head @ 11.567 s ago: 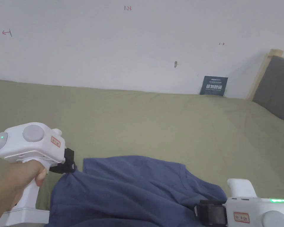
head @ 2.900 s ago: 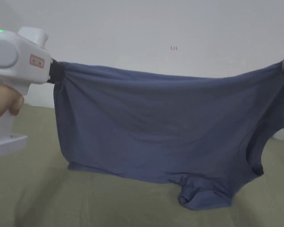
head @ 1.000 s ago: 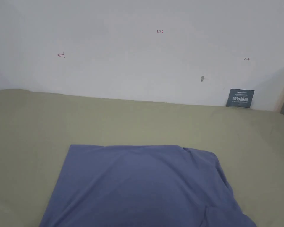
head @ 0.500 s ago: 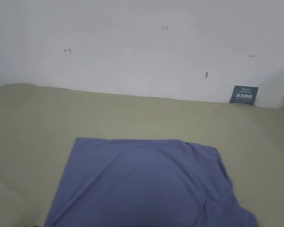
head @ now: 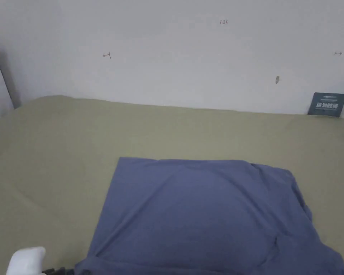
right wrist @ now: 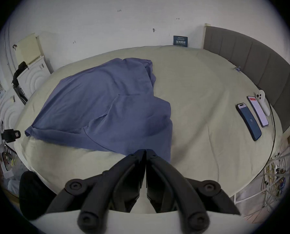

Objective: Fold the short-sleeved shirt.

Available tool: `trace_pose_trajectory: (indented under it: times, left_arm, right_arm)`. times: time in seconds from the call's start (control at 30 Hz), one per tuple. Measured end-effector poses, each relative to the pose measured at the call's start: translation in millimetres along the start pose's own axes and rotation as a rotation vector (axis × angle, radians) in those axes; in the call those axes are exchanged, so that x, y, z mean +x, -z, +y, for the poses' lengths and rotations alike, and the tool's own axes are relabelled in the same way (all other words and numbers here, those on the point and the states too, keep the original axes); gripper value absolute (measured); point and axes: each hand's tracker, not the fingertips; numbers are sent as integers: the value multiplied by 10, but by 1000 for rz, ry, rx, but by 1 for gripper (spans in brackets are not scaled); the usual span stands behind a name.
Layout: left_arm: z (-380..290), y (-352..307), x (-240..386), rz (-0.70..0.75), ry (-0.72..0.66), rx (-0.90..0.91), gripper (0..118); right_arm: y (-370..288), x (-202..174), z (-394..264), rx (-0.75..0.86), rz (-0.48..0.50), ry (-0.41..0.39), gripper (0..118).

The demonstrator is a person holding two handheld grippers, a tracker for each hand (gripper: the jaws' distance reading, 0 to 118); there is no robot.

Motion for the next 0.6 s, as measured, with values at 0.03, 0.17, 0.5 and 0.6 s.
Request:
trace_pose_trajectory:
  times: [0.03, 0.17, 0.5, 0.6]
  left_arm:
    - [13, 31, -1, 6, -2, 1, 34]
    - [45, 232, -10, -43, 6, 14, 96]
    - [93, 607, -3, -69, 96, -38, 5]
    - [84, 585, -26, -68, 96, -30, 5]
  right_arm:
    - [-8, -3, 18, -2, 0, -1, 7]
    - [-24, 27, 35, -4, -2, -2, 7]
    - [34, 319, 34, 4, -32, 10, 7]
    - [150, 369, 36, -21, -22, -8, 50]
